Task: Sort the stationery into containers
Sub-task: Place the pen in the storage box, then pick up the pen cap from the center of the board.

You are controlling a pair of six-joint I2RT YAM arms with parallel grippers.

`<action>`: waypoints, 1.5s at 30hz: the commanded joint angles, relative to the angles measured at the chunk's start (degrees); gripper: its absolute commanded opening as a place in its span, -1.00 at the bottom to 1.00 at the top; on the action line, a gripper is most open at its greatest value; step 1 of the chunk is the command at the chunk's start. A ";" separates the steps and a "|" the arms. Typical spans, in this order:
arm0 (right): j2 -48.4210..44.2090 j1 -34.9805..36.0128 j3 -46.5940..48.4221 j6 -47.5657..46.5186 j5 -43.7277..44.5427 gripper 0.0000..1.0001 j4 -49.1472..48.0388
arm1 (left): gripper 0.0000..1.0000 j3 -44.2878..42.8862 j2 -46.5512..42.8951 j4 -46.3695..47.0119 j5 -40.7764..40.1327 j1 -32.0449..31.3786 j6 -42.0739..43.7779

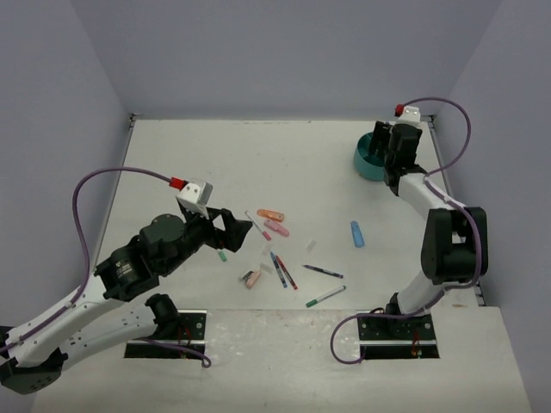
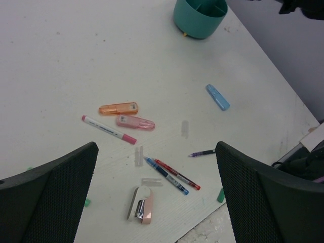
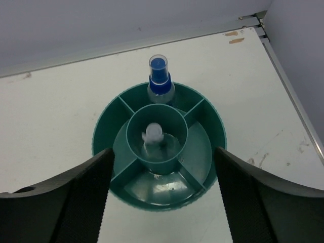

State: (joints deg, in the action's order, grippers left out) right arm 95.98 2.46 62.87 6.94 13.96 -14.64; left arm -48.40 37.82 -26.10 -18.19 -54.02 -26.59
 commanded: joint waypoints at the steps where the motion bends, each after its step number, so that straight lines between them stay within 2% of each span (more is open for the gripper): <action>1: -14.10 2.30 1.27 6.53 1.89 0.94 5.80 | 1.00 1.89 4.32 2.38 -7.96 0.13 -3.34; 6: -25.73 10.46 3.08 10.78 11.65 0.97 22.63 | 1.00 -0.31 14.31 1.88 -13.65 0.76 -7.84; 7: -27.49 11.51 2.97 12.32 9.66 0.98 24.90 | 1.00 -0.97 15.58 1.77 -13.93 0.99 -8.39; 9: -30.67 11.43 1.06 14.85 -2.85 0.97 27.53 | 1.00 -1.83 17.29 1.68 -14.36 1.65 -9.24; 14: -34.67 11.58 -2.65 17.04 -22.21 0.98 31.43 | 1.00 -4.72 18.05 -1.36 -16.73 2.34 -10.35; 15: -34.79 12.62 -3.09 18.19 -21.09 0.98 32.70 | 1.00 -5.43 17.93 -2.44 -17.34 2.35 -10.37; 19: -33.52 22.01 -4.85 24.39 -2.23 0.98 39.93 | 1.00 -8.61 17.16 -7.65 -18.21 2.43 -8.71; 21: -34.38 25.40 -8.06 28.27 0.11 0.97 39.15 | 1.00 -10.43 16.35 -11.67 -18.94 2.43 -8.33; 23: -36.08 27.68 -11.62 27.63 -1.41 0.90 37.55 | 1.00 -10.64 15.24 -13.72 -20.21 2.43 -9.13; 25: -36.91 28.62 -13.78 22.64 -7.83 0.65 37.06 | 1.00 -10.17 14.11 -14.39 -19.66 2.43 -9.43; 27: -36.04 29.15 -13.13 19.15 -11.26 0.54 40.40 | 1.00 -9.64 13.37 -14.59 -18.53 2.43 -9.62; 31: -29.50 33.03 -9.24 14.05 -10.81 0.42 51.42 | 1.00 -7.02 11.86 -12.29 -15.38 2.43 -8.89; 34: -27.73 36.72 -9.52 14.43 -8.01 0.32 52.44 | 1.00 -3.32 13.31 -8.13 -12.43 2.43 -8.13; 40: -33.48 36.87 -12.02 20.14 -2.69 0.23 49.81 | 0.97 -1.93 28.89 -0.66 0.39 2.38 -6.01; 42: -35.14 36.90 -11.68 21.47 -1.25 0.19 50.46 | 0.87 -3.06 34.28 -0.33 2.15 2.41 -5.23; 45: -36.95 36.87 -11.66 22.62 1.66 0.14 51.46 | 0.60 -5.14 41.62 -0.18 4.52 2.21 -3.86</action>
State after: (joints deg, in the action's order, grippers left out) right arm 62.25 39.31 50.65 26.44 9.87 35.68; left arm -50.92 72.80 -29.51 -19.77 -51.82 -33.52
